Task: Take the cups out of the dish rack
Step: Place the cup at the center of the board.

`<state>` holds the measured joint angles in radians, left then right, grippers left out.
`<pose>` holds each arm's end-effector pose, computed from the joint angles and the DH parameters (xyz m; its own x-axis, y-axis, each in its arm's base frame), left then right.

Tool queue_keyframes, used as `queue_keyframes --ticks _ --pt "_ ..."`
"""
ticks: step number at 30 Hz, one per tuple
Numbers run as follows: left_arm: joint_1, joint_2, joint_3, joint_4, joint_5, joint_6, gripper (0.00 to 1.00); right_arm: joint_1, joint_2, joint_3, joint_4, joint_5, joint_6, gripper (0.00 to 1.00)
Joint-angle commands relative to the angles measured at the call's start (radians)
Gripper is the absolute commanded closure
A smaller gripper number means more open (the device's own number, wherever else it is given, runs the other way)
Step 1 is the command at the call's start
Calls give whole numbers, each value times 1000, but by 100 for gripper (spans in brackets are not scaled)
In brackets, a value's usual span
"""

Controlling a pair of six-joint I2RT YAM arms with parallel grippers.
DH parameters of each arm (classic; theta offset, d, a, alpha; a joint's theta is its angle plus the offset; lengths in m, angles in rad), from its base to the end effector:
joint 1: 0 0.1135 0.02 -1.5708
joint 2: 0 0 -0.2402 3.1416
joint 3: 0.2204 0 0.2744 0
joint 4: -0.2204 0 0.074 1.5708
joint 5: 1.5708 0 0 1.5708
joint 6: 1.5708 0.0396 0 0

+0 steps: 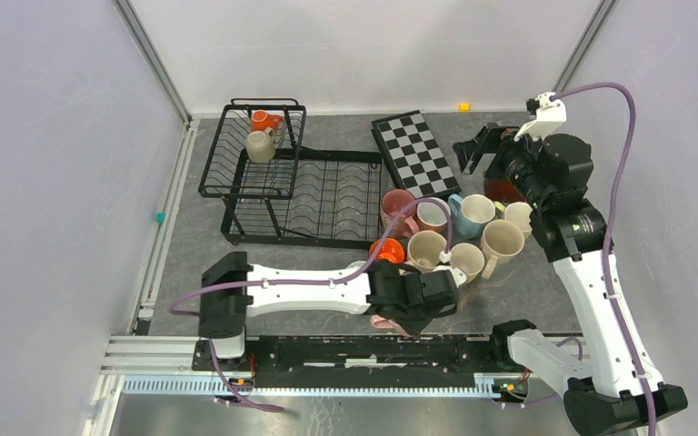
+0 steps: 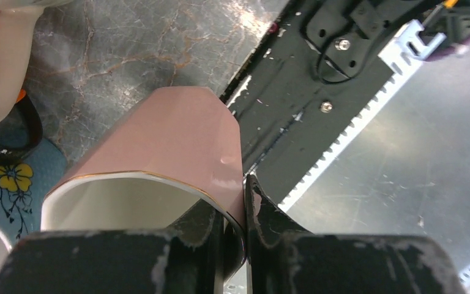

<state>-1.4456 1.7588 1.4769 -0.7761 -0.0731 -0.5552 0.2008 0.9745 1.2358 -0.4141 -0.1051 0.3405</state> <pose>0.0521 -0.3910 0.2337 -0.6117 0.6503 -0.4505 0.7797 0.5917 -0.2045 0.2347 0.0520 0.4221 -0.2408 0.2899 -0.9263 -0.2329 0.9092 0.3451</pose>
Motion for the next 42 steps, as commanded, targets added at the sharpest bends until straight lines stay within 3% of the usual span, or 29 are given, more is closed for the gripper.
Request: queue_keyframes --ticks 1,21,30,42 --pt "-21 45 84 2 -102 66 98 -3 -21 -17 40 -5 8 2" --pt "-20 175 146 -75 -157 67 97 -3 -48 -62 61 -19 6 2" --pt "-19 148 169 -87 -176 71 70 -3 -45 -53 59 -25 0 2" --pt "-20 107 200 -105 -148 83 57 -3 -58 -49 37 -21 -11 2"
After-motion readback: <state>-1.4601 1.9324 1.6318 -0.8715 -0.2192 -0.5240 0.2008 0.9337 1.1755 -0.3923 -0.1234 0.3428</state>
